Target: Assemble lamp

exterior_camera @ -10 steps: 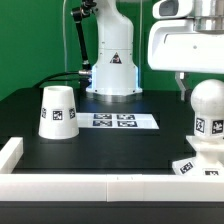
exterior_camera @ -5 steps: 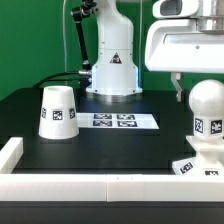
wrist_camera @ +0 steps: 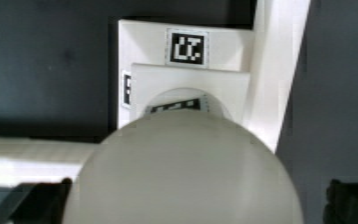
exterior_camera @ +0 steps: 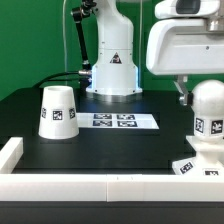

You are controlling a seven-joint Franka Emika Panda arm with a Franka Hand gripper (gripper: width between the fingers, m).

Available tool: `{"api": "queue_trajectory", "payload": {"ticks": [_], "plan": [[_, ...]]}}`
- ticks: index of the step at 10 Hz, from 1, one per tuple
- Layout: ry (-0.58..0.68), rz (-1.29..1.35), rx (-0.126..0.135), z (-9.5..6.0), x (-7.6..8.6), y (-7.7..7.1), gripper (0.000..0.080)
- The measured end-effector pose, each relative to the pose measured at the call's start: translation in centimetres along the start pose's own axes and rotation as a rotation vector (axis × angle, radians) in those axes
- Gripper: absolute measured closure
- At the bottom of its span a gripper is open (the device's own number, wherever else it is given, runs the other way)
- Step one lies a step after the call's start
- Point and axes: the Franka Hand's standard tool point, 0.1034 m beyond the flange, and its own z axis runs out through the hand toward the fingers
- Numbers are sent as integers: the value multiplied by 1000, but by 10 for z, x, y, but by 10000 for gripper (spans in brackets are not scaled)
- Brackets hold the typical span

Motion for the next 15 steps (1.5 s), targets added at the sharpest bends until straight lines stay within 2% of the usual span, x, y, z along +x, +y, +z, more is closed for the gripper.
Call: {"api": "queue_trajectory", "payload": {"ticks": [5,7,10,13,15], "plan": [[-6,-308,0,0,-1,1,101],[-6,-524,-9,0,0,1,101],[-16,-785,-5,1,0,0,101],[-26,-1104,-15,1,0,7,101],[-6,-1194,-39,0,4,8,101]]}}
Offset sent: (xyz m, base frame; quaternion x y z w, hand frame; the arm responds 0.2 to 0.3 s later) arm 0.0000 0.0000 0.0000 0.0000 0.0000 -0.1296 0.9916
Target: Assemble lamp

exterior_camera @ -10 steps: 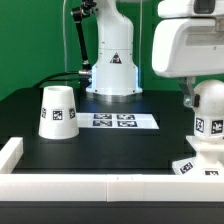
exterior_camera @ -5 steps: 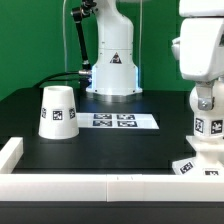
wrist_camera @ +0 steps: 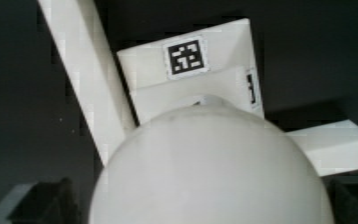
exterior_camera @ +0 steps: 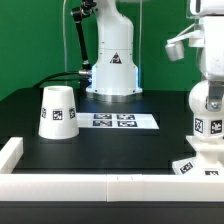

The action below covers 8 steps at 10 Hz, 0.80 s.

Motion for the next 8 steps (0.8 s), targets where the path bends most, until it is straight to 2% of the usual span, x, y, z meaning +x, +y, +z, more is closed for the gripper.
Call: {"api": "queue_trajectory", "payload": {"ticks": [3,4,8], "plan": [[-11,-62,0,3,-4,0,112],[-11,-57,0,3,-4,0,223],[-11,-23,0,3,-5,0,223]]}}
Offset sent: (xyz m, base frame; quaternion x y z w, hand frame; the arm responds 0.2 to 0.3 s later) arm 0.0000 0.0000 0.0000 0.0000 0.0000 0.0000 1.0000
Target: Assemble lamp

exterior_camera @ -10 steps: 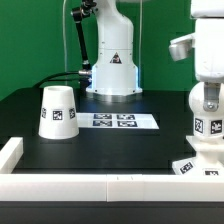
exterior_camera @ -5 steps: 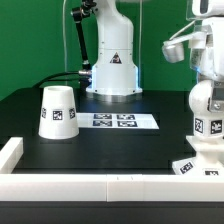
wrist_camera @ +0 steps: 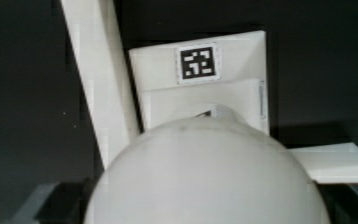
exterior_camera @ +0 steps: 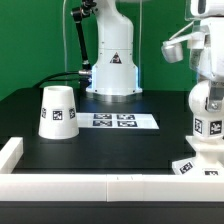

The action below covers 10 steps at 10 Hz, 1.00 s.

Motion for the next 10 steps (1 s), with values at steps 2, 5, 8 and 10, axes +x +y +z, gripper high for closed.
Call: {"api": "queue_trajectory", "payload": {"ticks": [2,5,8,10], "plan": [[4,151,-5,0,-2,1,223],[6,476,-4,1,-1,0,222],[6,813,-2,1,4,-2,222],[8,959,-4,1,4,-1,222]]}}
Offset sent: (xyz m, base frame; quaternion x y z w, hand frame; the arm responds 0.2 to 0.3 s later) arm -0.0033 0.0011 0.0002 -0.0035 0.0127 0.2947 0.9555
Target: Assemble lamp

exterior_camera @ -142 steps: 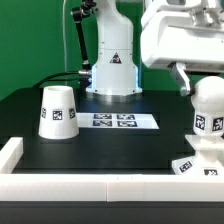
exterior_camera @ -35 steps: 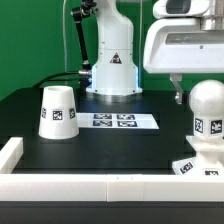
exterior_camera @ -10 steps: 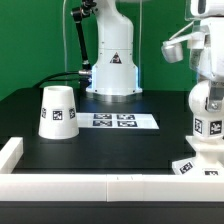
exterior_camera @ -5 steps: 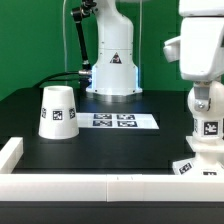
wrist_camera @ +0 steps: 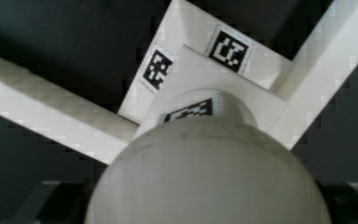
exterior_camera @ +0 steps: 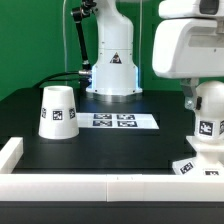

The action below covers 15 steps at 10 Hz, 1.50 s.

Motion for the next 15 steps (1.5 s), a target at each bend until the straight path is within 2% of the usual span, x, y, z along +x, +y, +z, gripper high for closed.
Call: {"api": "queue_trajectory", "payload": {"ticks": [6,9,12,15], "plan": [[0,391,2,0,-1,1,222],[-4,736,38,0,-2,5,221],[-36,989,62,0,-4,1,220],[-74,1274,100,1,-4,-4,220]]}}
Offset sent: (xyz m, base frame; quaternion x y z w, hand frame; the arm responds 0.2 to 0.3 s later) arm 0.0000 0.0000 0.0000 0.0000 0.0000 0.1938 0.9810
